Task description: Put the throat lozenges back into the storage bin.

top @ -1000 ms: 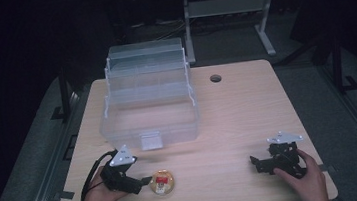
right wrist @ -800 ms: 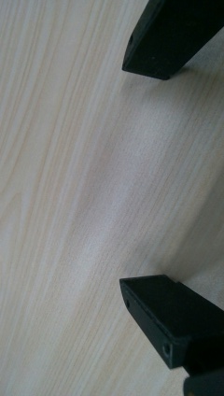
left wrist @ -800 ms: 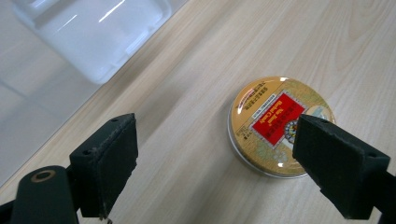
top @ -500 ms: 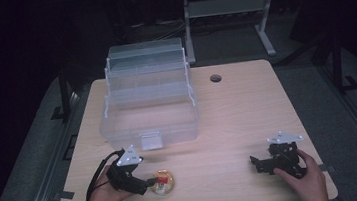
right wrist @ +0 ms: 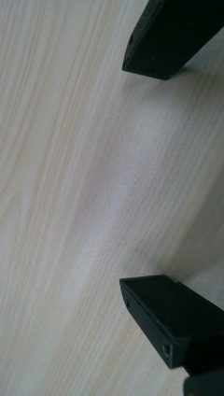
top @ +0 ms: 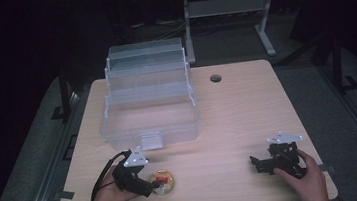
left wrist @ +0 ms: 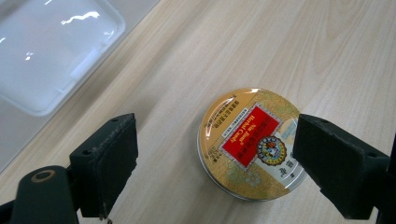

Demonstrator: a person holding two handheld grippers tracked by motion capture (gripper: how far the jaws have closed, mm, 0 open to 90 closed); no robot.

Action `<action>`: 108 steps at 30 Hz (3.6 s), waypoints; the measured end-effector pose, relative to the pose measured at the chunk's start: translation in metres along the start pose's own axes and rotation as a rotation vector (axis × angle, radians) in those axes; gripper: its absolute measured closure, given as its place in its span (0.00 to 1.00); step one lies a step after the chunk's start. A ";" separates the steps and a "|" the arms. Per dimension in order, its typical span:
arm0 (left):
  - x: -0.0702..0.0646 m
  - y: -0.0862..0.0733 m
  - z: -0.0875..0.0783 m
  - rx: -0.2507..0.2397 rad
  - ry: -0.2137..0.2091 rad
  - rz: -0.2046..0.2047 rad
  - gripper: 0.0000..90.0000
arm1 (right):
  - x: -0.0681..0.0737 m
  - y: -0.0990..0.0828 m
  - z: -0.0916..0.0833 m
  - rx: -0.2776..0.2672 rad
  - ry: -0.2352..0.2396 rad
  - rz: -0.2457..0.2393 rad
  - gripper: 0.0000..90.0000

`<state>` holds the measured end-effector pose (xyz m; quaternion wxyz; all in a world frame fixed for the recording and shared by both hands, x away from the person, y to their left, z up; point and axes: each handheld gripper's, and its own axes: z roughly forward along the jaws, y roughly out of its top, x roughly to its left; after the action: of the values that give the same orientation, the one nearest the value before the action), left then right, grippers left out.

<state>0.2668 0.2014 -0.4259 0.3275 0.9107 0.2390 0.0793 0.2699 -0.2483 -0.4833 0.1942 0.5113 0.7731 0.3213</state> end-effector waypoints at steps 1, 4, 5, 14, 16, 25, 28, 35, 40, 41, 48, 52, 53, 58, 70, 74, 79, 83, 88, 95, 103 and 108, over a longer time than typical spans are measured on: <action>0.000 0.000 0.000 0.000 0.000 0.000 0.15 | 0.000 0.000 0.000 0.000 0.000 0.000 0.00; -0.002 0.001 0.002 0.005 -0.007 0.006 0.15 | 0.000 0.000 0.000 0.001 0.000 0.001 0.00; -0.003 0.002 0.003 0.005 -0.011 0.005 0.15 | 0.000 0.000 0.000 0.001 -0.001 0.001 0.00; -0.006 0.006 0.008 0.028 -0.030 0.024 0.15 | 0.000 0.000 0.000 0.001 -0.001 0.002 0.00; -0.008 0.007 0.010 0.036 -0.037 0.027 0.15 | 0.000 0.000 0.000 0.000 -0.001 0.001 0.00; -0.011 0.008 0.016 0.070 -0.050 0.050 0.15 | 0.000 0.000 0.000 -0.001 -0.001 0.000 0.00; -0.012 0.009 0.018 0.091 -0.053 0.059 0.15 | 0.000 0.000 0.000 -0.001 -0.001 0.000 0.00; -0.015 0.011 0.023 0.111 -0.065 0.070 0.15 | 0.000 0.000 0.000 -0.001 -0.001 0.000 0.00; -0.017 0.013 0.027 0.133 -0.079 0.086 0.15 | 0.000 0.000 0.000 -0.001 -0.001 0.000 0.00; -0.017 0.013 0.028 0.133 -0.080 0.086 0.15 | 0.000 0.000 0.000 -0.001 -0.001 0.000 0.00; -0.018 0.014 0.032 0.160 -0.080 0.094 0.15 | 0.000 0.000 0.000 -0.001 0.000 0.000 0.00; -0.019 0.015 0.034 0.184 -0.081 0.103 0.15 | 0.000 0.000 0.000 -0.001 -0.001 0.000 0.00; -0.019 0.015 0.034 0.184 -0.081 0.103 0.15 | 0.000 0.000 0.000 -0.001 -0.001 0.000 0.00; -0.019 0.015 0.036 0.212 -0.081 0.108 0.15 | 0.000 0.000 0.000 -0.001 0.000 0.000 0.00; -0.021 0.016 0.042 0.249 -0.071 0.114 0.15 | 0.000 0.000 0.000 -0.001 0.000 0.000 0.00; -0.022 0.016 0.043 0.252 -0.068 0.112 0.16 | 0.000 0.000 0.000 -0.001 0.000 0.000 0.00; -0.021 0.016 0.043 0.254 -0.065 0.104 0.18 | 0.000 0.000 0.000 -0.001 -0.001 0.000 0.00; -0.021 0.016 0.042 0.254 -0.064 0.105 0.21 | 0.000 0.000 0.000 -0.001 -0.001 0.000 0.00; -0.020 0.016 0.042 0.254 -0.065 0.103 0.21 | 0.000 0.000 0.000 -0.001 -0.001 0.001 0.00; -0.020 0.016 0.041 0.259 -0.067 0.093 0.21 | 0.001 0.000 0.000 -0.001 -0.001 0.001 0.00; -0.019 0.016 0.038 0.264 -0.067 0.077 0.22 | 0.001 0.000 0.000 -0.001 -0.001 0.001 0.00; -0.017 0.016 0.034 0.262 -0.065 0.070 0.22 | 0.001 0.000 0.000 -0.001 -0.001 0.001 0.00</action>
<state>0.2682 0.1632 -0.4423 0.2105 0.9554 0.2048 0.0295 0.2695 -0.2479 -0.4832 0.1946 0.5118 0.7726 0.3213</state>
